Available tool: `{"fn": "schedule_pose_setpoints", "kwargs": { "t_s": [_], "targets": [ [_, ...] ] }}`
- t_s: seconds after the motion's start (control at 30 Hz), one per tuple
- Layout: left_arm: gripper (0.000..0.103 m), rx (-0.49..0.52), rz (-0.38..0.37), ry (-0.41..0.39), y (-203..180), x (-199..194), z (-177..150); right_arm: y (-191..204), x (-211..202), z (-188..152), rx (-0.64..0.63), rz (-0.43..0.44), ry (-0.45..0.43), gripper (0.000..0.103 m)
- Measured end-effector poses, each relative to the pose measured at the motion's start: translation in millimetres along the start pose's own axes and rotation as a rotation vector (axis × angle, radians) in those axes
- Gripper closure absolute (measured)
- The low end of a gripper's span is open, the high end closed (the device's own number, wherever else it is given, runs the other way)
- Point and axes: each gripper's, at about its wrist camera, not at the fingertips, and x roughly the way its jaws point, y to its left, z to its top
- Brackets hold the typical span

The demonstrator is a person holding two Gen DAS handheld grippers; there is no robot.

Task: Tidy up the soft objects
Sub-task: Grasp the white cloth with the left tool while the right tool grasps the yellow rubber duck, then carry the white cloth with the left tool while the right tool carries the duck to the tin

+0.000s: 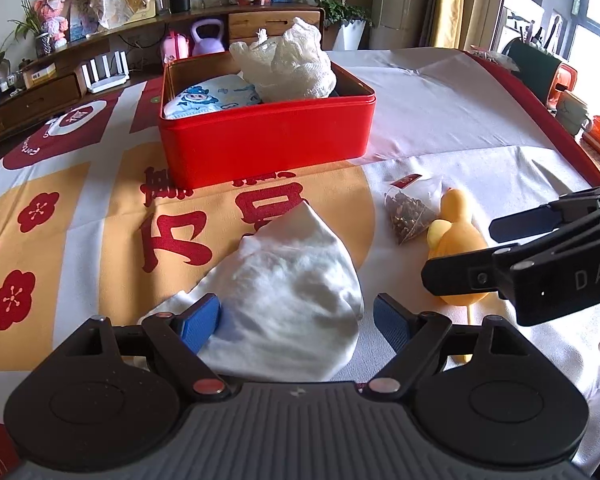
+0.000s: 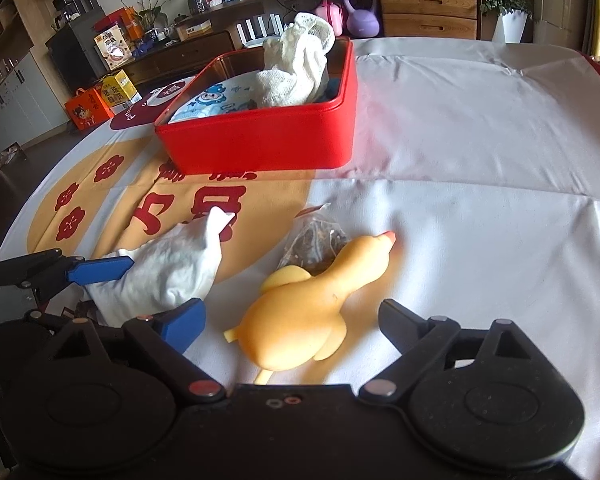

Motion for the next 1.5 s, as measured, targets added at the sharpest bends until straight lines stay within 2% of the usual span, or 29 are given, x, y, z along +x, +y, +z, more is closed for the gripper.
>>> {"fn": "schedule_pose_setpoints", "kwargs": {
  "t_s": [0.13,0.33,0.4,0.47,0.6,0.73,0.9,0.97,1.13,1.5],
  "targets": [
    [0.019,-0.015,-0.011,-0.001,4,1,0,-1,1,0,0.005,0.007,-0.001,0.015],
    [0.039,-0.036,0.005,-0.002,9,-2,3,-1,0,-1,0.006,0.008,-0.001,0.02],
    [0.045,-0.075,-0.014,0.001,15,-3,5,-2,-1,-1,0.011,0.01,-0.003,0.023],
    [0.057,-0.117,-0.03,0.006,23,-4,7,-2,-1,-2,0.01,0.007,-0.002,0.026],
    [0.069,-0.168,-0.038,0.014,35,-5,8,-3,-3,-3,0.016,0.012,0.001,0.035],
    [0.072,-0.216,-0.049,0.021,43,-6,9,-3,-4,-5,0.022,0.019,0.001,0.045],
    [0.081,-0.244,-0.04,0.018,50,-9,11,-2,-8,-8,0.018,0.008,-0.011,0.062],
    [0.084,-0.266,-0.043,0.014,55,-12,12,-4,-11,-9,0.024,0.014,-0.018,0.066],
    [0.091,-0.31,-0.046,-0.005,66,-23,13,-3,-20,-12,0.018,0.021,-0.034,0.069],
    [0.092,-0.364,-0.036,-0.048,76,-57,13,2,-52,-15,-0.034,0.036,-0.082,0.071]
  ]
}}
